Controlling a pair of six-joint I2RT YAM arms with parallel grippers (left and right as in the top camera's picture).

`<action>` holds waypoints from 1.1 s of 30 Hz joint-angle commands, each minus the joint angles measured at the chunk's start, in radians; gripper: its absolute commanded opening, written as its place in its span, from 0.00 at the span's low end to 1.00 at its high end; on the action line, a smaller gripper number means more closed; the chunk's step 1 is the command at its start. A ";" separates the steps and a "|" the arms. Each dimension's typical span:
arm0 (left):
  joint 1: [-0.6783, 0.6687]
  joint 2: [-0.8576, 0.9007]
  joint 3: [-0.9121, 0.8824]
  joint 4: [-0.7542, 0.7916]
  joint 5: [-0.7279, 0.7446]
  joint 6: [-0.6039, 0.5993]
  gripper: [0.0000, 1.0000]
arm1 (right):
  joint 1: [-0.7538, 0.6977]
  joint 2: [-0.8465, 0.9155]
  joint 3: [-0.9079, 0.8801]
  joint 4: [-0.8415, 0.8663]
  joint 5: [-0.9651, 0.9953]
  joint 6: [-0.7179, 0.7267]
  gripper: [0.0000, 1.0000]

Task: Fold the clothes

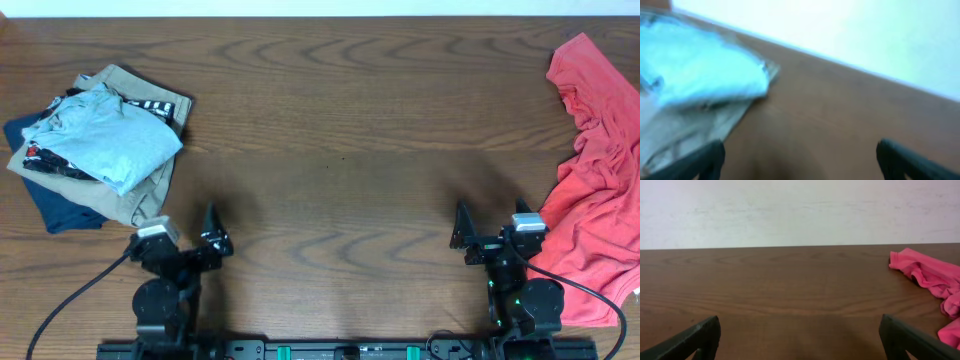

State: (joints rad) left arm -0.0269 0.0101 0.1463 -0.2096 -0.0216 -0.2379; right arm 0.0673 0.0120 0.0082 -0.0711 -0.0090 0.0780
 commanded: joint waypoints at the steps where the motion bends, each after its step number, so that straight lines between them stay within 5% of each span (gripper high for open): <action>1: 0.006 -0.008 -0.092 0.181 0.038 0.071 0.98 | -0.006 -0.006 -0.003 -0.003 0.005 -0.012 0.99; 3: 0.008 -0.008 -0.145 0.297 0.036 0.091 0.98 | -0.006 -0.006 -0.003 -0.003 0.005 -0.012 0.99; 11: 0.010 -0.008 -0.142 0.136 0.040 0.150 0.98 | -0.006 -0.006 -0.003 -0.003 0.005 -0.012 0.99; 33: 0.010 -0.006 -0.142 0.139 0.044 0.148 0.98 | -0.006 -0.006 -0.003 -0.003 0.005 -0.012 0.99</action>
State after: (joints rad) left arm -0.0212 0.0101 0.0166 -0.0250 0.0277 -0.1032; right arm 0.0673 0.0120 0.0078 -0.0708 -0.0074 0.0780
